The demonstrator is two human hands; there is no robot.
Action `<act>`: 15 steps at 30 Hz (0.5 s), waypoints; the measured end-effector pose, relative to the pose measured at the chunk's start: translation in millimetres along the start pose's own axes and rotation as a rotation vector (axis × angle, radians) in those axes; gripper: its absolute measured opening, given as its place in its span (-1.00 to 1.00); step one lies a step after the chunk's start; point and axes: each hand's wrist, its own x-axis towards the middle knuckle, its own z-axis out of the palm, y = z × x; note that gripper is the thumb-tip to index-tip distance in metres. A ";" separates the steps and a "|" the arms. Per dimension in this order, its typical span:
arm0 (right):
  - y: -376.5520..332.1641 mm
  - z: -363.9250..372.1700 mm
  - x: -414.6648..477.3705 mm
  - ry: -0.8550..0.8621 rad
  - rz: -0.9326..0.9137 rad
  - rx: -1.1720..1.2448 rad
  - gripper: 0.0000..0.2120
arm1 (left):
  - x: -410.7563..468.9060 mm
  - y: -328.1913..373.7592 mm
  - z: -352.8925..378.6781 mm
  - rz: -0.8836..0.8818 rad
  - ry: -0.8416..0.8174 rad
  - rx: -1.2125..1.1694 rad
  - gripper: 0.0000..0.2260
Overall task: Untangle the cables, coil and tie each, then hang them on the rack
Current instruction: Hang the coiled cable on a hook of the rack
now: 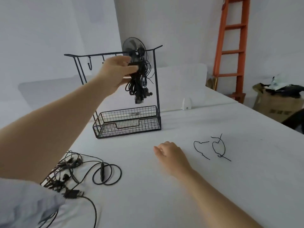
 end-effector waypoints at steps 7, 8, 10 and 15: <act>3.2 3.5 2.2 -0.020 -0.044 -0.097 -0.63 | 41.4 5.9 8.7 0.080 0.024 0.190 -0.75; 3.3 4.5 2.2 -0.024 -0.042 -0.102 -0.63 | 47.5 6.6 9.4 0.083 0.047 0.204 -0.75; 3.4 5.6 2.2 -0.034 -0.034 -0.103 -0.60 | 56.5 7.6 9.7 0.091 0.093 0.253 -0.75; 2.4 4.3 1.6 -0.053 -0.028 -0.099 -0.62 | 70.5 2.5 9.3 0.137 0.168 0.344 -0.72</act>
